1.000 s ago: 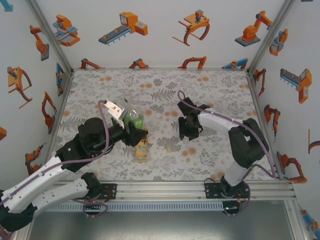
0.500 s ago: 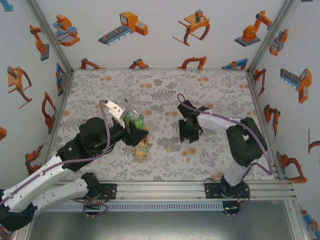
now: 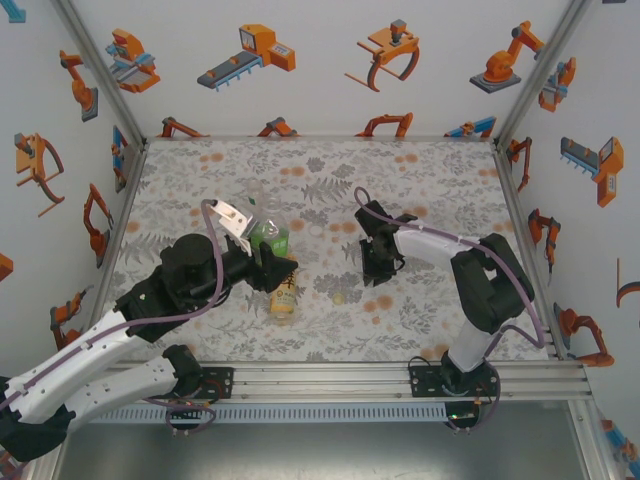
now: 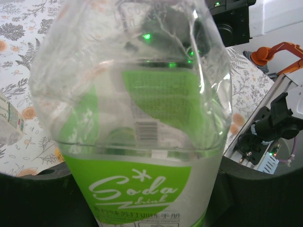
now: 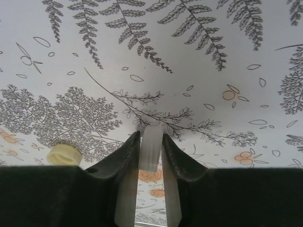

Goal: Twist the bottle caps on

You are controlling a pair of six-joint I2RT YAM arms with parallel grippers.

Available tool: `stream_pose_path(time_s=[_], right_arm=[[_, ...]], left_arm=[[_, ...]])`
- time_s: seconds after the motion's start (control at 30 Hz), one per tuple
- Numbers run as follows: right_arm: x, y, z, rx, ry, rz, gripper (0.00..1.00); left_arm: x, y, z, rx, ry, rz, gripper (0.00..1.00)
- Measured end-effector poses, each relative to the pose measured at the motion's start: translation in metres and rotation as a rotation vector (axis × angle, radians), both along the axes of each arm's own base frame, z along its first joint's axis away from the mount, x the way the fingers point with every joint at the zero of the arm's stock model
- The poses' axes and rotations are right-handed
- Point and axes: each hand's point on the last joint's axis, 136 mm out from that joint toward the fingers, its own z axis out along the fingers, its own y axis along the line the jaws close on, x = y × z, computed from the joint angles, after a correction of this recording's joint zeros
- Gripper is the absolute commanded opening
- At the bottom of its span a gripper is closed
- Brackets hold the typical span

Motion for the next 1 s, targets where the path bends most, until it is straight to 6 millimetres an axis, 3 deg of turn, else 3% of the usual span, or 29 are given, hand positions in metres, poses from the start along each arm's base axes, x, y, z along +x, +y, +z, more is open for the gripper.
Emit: stream_pose_path(time_s=[0.4,0.73,1.0], right_arm=[[-0.020,0.014,0.000,0.157,0.035,-0.027,0.26],[-0.033,-0.018,0.002,0.188,0.033,-0.129,0.40],[-0.032,-0.021,0.003,0.164,0.036,-0.133,0.45]], left_arm=[[0.000,0.000,0.000,-0.001,0.001,0.001,0.00],[0.000,0.000,0.000,-0.002,0.003,0.001,0.00],[0.001,0.001,0.000,-0.001,0.002,0.008,0.00]])
